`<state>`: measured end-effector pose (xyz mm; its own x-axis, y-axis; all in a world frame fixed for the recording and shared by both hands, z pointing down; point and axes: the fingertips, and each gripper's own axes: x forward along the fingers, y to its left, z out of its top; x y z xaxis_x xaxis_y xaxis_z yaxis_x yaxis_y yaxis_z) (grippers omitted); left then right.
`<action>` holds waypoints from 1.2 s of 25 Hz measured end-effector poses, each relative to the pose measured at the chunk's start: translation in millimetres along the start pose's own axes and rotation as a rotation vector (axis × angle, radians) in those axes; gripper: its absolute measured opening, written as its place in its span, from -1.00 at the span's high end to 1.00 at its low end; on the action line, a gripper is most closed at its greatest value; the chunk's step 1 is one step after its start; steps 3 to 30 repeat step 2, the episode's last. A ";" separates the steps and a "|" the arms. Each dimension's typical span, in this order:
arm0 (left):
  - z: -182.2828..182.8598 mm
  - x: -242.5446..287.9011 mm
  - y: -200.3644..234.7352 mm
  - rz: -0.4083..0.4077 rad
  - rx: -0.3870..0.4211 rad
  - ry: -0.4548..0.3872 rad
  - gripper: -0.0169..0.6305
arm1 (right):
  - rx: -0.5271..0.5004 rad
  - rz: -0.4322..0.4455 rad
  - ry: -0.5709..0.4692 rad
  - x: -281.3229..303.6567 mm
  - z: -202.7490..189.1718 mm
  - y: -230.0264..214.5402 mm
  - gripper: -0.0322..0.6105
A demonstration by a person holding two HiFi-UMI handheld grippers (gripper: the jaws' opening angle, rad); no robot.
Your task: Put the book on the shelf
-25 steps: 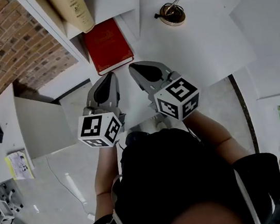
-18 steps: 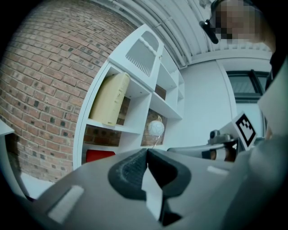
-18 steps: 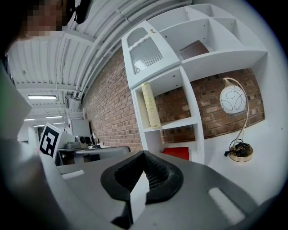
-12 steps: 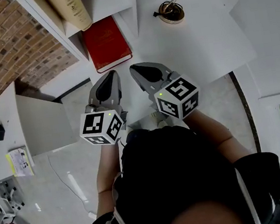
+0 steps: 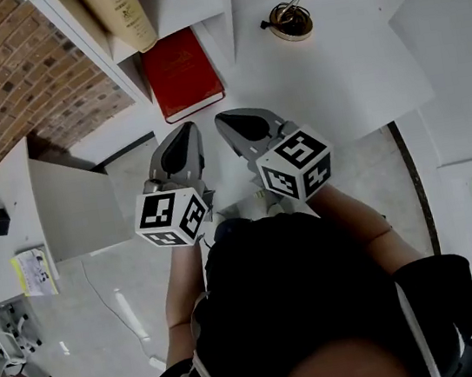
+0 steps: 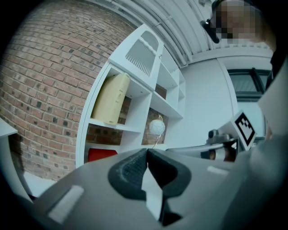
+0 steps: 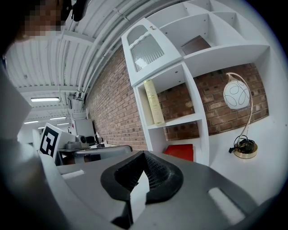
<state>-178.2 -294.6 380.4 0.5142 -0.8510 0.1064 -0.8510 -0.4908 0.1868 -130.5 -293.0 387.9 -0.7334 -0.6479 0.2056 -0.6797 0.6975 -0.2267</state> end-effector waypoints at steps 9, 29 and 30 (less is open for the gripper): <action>-0.5 -1.1 1.1 0.002 -0.003 0.003 0.93 | 0.001 0.004 0.005 1.4 -0.8 1.5 0.91; -0.5 -1.1 1.1 0.002 -0.003 0.003 0.93 | 0.001 0.004 0.005 1.4 -0.8 1.5 0.91; -0.5 -1.1 1.1 0.002 -0.003 0.003 0.93 | 0.001 0.004 0.005 1.4 -0.8 1.5 0.91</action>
